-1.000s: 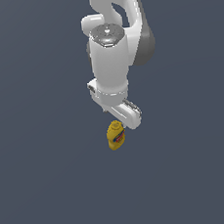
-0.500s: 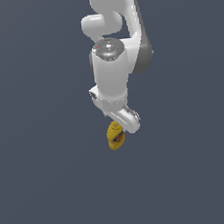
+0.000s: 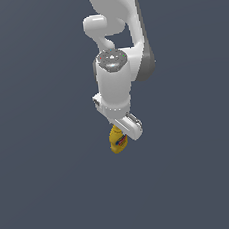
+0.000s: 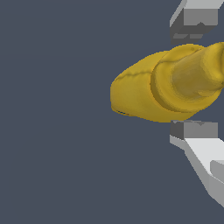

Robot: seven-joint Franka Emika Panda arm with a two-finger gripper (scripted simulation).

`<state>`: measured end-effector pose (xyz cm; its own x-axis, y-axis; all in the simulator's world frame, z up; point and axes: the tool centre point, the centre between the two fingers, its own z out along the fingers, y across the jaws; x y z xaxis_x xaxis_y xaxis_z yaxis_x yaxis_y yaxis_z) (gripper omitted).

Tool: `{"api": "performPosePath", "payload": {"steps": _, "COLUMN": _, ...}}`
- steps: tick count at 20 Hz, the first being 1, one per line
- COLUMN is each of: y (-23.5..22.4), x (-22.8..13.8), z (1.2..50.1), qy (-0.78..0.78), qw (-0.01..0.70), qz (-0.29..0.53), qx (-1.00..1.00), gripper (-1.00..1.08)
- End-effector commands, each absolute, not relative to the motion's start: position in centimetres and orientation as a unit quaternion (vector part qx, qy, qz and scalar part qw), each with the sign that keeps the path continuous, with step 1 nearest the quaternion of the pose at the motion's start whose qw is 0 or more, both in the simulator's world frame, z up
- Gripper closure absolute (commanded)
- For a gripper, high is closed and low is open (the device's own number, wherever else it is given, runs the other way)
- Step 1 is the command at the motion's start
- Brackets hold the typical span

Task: Pick up the object and move it to a goal position.

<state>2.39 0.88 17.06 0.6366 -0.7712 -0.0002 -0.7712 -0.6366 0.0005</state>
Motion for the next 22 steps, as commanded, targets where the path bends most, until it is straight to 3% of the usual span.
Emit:
{"api": "performPosePath", "payload": {"steps": 1, "y": 0.9, "x": 2.4, "z": 17.0, "qy": -0.426, "qw": 0.0, "qz": 0.0, "qx": 0.905, "gripper": 1.08}}
{"api": "performPosePath", "payload": {"steps": 13, "y": 1.7, "x": 3.0, "z": 18.0, "qy": -0.425, "qw": -0.006, "qz": 0.01, "qx": 0.905, "gripper": 1.08}}
{"api": "performPosePath", "payload": {"steps": 22, "y": 9.1, "x": 7.2, "z": 26.7, "qy": -0.411, "qw": -0.055, "qz": 0.098, "qx": 0.905, "gripper": 1.08}}
